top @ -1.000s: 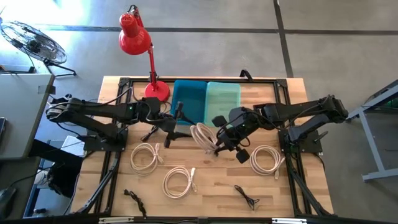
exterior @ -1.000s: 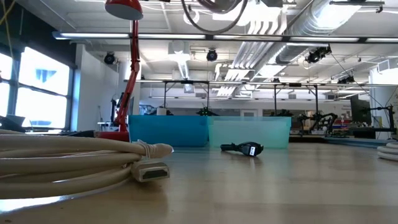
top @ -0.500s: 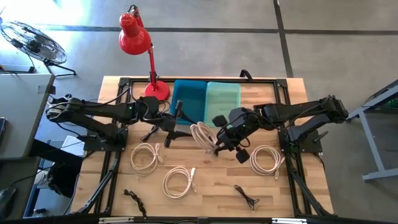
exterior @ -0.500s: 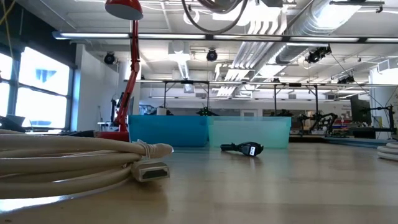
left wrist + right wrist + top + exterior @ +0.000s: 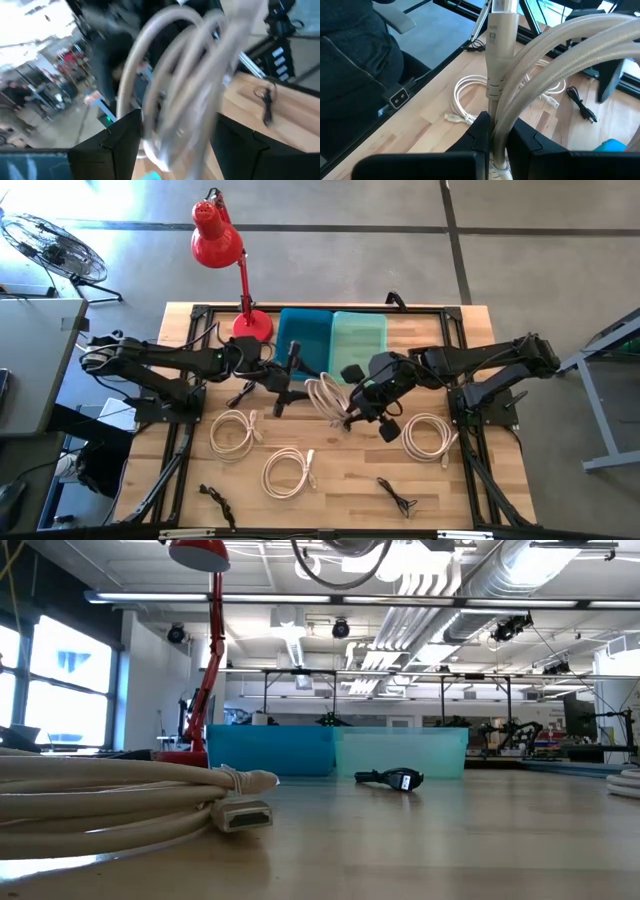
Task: Pick & Place USB Port
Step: Put the white HDMI cable into the blue bin
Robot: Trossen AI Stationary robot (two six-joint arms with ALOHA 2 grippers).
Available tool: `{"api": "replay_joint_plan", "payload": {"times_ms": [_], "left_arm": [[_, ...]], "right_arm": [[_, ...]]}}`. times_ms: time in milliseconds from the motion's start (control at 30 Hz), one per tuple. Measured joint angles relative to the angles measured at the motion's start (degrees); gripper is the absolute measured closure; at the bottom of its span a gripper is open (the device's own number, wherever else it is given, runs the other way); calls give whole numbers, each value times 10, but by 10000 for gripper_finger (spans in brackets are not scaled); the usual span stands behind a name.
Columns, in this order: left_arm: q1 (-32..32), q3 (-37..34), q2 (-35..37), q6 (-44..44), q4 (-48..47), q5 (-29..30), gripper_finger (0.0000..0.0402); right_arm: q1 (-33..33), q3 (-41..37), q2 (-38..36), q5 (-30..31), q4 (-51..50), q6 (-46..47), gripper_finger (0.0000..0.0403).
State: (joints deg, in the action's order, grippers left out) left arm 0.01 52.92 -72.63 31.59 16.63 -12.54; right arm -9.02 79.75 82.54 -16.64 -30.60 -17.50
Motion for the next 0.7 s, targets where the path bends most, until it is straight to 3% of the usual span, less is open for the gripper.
{"api": "replay_joint_plan", "payload": {"times_ms": [133,300,500,700], "left_arm": [[0,1,-5,0,6,29,229],[0,0,-5,19,2,37,369],[0,0,-5,23,-13,63,371],[1,0,0,27,-29,82,371]], "right_arm": [[0,0,0,1,0,0,375],[0,0,0,16,4,8,357],[-1,0,0,53,3,36,313],[-3,0,-4,165,-11,55,277]]}}
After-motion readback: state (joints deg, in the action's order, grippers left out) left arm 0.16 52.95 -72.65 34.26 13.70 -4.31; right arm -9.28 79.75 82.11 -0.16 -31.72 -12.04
